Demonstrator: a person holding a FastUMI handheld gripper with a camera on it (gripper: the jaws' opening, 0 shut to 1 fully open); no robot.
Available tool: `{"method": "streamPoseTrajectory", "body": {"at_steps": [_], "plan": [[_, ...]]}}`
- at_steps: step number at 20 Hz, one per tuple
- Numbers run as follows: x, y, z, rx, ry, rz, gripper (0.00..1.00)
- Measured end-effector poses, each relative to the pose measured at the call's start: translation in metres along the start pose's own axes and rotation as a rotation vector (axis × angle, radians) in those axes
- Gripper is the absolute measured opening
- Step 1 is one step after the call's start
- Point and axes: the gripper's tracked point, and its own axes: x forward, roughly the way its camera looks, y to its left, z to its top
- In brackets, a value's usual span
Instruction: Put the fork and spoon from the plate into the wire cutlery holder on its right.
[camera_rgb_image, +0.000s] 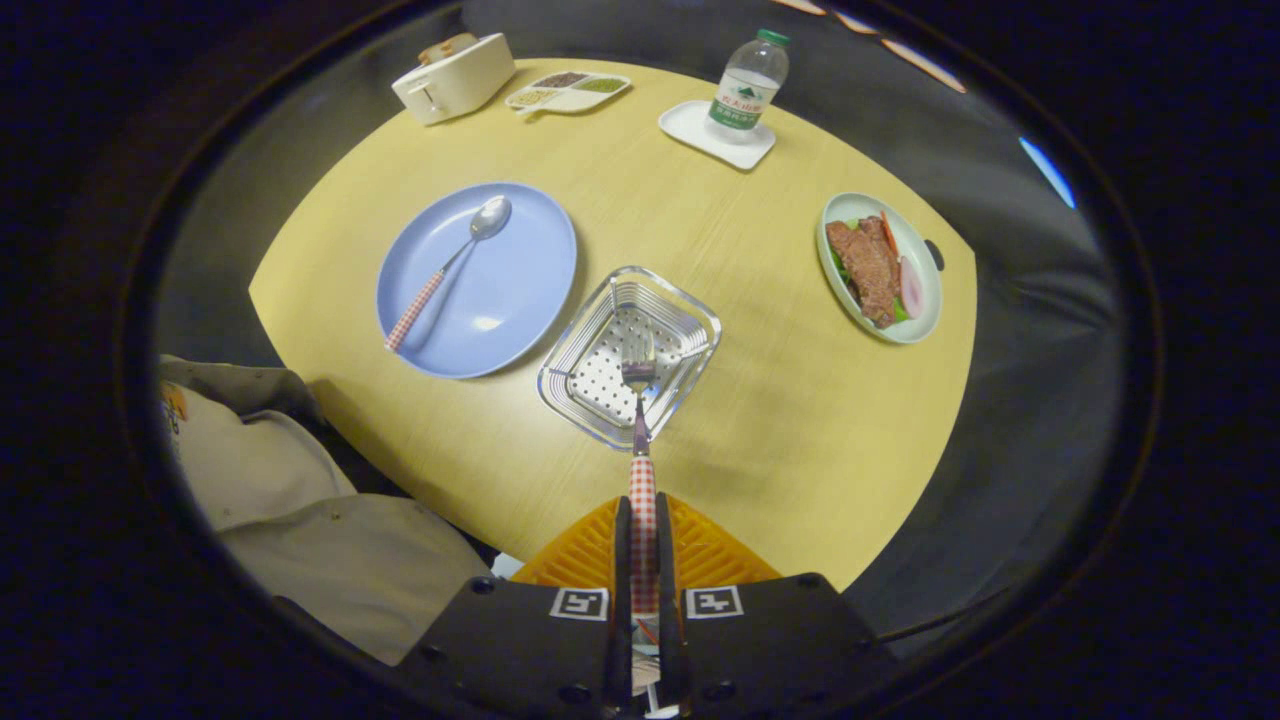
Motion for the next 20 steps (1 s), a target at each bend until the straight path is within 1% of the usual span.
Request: {"method": "streamPoseTrajectory", "body": {"at_steps": [5, 8, 9, 12, 17, 20], "plan": [[0.007, -0.002, 0.007, 0.000, 0.052, 0.014, 0.14], [0.010, 0.003, 0.008, -0.003, 0.075, 0.041, 0.14], [0.008, 0.002, 0.011, -0.006, 0.074, 0.040, 0.17], [0.011, -0.001, 0.013, -0.011, 0.059, 0.022, 0.20], [0.007, -0.004, 0.019, 0.025, 0.015, 0.008, 0.52], [0.002, 0.003, 0.027, 0.066, -0.059, 0.032, 0.72]]}}
